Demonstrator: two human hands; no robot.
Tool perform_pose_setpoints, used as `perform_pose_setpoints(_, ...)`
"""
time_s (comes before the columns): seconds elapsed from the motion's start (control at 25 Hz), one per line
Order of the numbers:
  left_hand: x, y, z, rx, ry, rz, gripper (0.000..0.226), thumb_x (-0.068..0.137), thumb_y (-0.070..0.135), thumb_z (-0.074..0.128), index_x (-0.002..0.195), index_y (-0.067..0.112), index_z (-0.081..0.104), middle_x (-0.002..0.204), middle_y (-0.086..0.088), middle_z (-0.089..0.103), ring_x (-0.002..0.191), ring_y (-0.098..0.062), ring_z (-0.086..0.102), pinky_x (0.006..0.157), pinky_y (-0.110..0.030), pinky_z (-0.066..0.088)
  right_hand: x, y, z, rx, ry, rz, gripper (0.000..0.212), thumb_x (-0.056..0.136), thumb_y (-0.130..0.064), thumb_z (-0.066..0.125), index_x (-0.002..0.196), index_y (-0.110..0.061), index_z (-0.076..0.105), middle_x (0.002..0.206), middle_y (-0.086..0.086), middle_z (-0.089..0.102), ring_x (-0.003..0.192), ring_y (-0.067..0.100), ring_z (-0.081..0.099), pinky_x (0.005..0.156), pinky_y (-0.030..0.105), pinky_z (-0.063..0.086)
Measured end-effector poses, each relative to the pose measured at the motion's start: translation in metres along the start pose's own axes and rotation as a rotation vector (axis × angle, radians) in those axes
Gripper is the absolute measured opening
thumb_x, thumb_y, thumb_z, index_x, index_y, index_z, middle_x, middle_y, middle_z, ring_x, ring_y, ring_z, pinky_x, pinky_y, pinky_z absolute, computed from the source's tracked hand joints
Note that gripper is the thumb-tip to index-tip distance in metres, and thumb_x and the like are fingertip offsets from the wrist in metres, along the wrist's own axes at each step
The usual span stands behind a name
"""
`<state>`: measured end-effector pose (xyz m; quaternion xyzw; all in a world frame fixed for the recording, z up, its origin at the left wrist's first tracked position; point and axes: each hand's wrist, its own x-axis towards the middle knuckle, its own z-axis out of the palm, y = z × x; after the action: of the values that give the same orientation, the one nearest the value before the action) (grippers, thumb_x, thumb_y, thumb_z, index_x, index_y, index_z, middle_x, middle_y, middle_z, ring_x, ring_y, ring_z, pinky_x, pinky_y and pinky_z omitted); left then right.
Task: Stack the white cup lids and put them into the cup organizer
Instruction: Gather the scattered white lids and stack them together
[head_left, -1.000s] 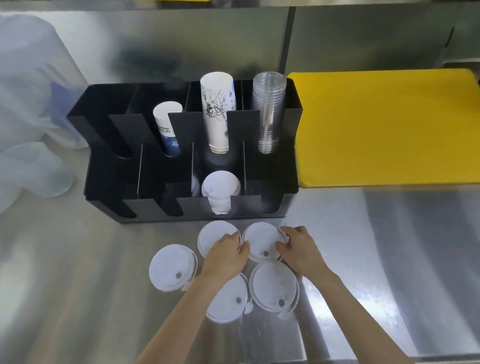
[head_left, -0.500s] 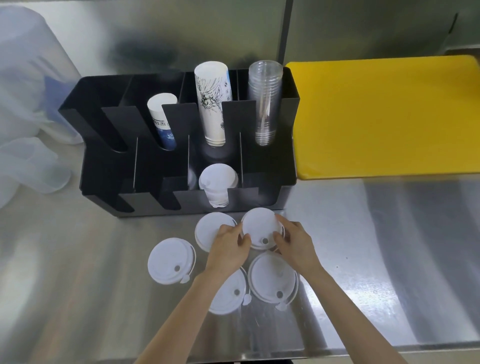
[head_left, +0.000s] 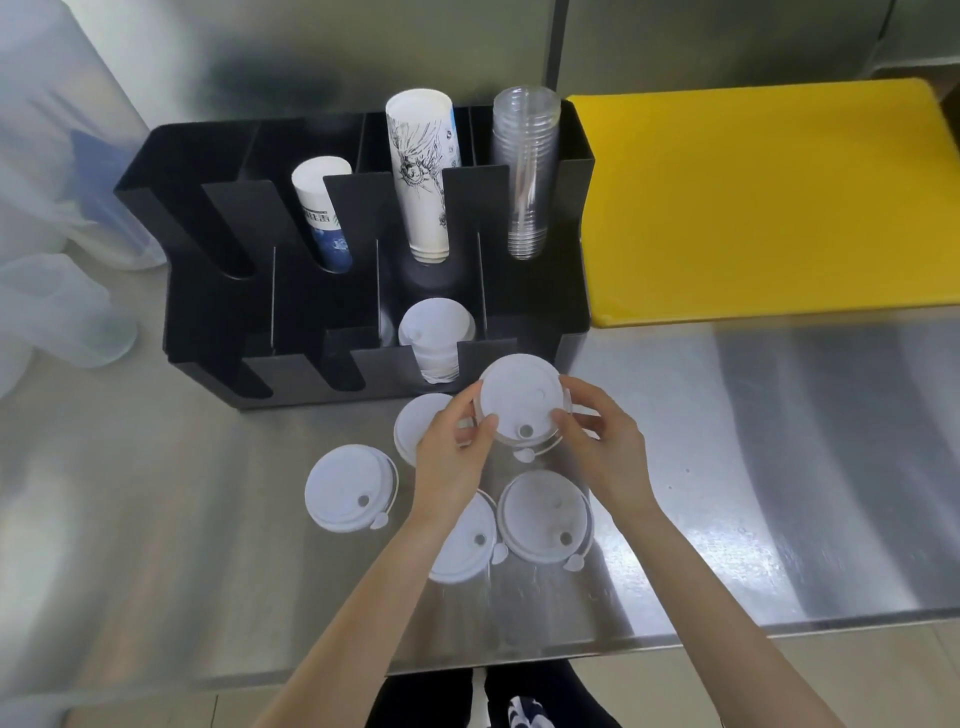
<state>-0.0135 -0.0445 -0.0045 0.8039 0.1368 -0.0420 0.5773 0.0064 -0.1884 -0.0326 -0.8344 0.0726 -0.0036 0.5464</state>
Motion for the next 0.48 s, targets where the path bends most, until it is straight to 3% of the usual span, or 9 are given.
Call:
perform_pose_setpoints(0.12, -0.007, -0.005, 0.001, -0.032, 0.007, -0.009, 0.034, 0.086, 0.021, 0.056, 0.120, 0.021, 0.052, 0.106, -0.003, 0.061, 0.097, -0.022, 0.060, 0.087, -0.030, 0.049, -0.011, -0.003, -0.007, 0.011, -0.018, 0.026, 0.029, 0.086, -0.025, 0.056, 0.114, -0.024, 0.055, 0.107, -0.009, 0.057, 0.090, 0.010, 0.054, 0.060, -0.008, 0.039)
perform_pose_setpoints(0.2, -0.013, -0.013, 0.003, 0.002, -0.026, -0.031, 0.034, 0.084, 0.023, 0.059, 0.117, 0.025, 0.051, 0.092, 0.004, 0.060, 0.083, -0.013, 0.061, 0.075, -0.015, 0.047, -0.020, -0.001, -0.013, 0.016, -0.027, 0.069, 0.027, 0.086, -0.025, 0.055, 0.113, -0.025, 0.056, 0.103, -0.007, 0.059, 0.084, 0.012, 0.057, 0.058, -0.006, 0.040)
perform_pose_setpoints(0.28, -0.021, -0.021, 0.007, 0.072, -0.079, -0.051, 0.041, 0.083, 0.025, 0.060, 0.122, 0.029, 0.047, 0.086, 0.005, 0.060, 0.073, -0.005, 0.059, 0.064, -0.009, 0.044, -0.029, 0.004, -0.019, 0.005, -0.049, 0.119, 0.027, 0.087, -0.024, 0.055, 0.113, -0.025, 0.057, 0.102, -0.004, 0.062, 0.081, 0.015, 0.059, 0.057, -0.004, 0.041)
perform_pose_setpoints(0.36, -0.026, -0.028, 0.012, 0.164, -0.107, -0.051, 0.045, 0.084, 0.026, 0.058, 0.127, 0.028, 0.044, 0.099, -0.004, 0.062, 0.071, -0.009, 0.057, 0.061, -0.008, 0.040, -0.036, 0.010, -0.023, -0.027, -0.080, 0.158, 0.026, 0.086, -0.024, 0.055, 0.112, -0.025, 0.058, 0.103, 0.000, 0.065, 0.081, 0.018, 0.062, 0.059, 0.001, 0.044)
perform_pose_setpoints(0.48, -0.035, -0.035, 0.016, 0.248, -0.131, -0.026, 0.045, 0.084, 0.022, 0.058, 0.128, 0.022, 0.045, 0.118, -0.012, 0.056, 0.074, -0.015, 0.056, 0.076, -0.016, 0.039, -0.045, 0.016, -0.026, -0.044, -0.102, 0.199, 0.024, 0.085, -0.021, 0.057, 0.108, -0.026, 0.061, 0.097, -0.001, 0.065, 0.081, 0.019, 0.062, 0.057, -0.005, 0.038)
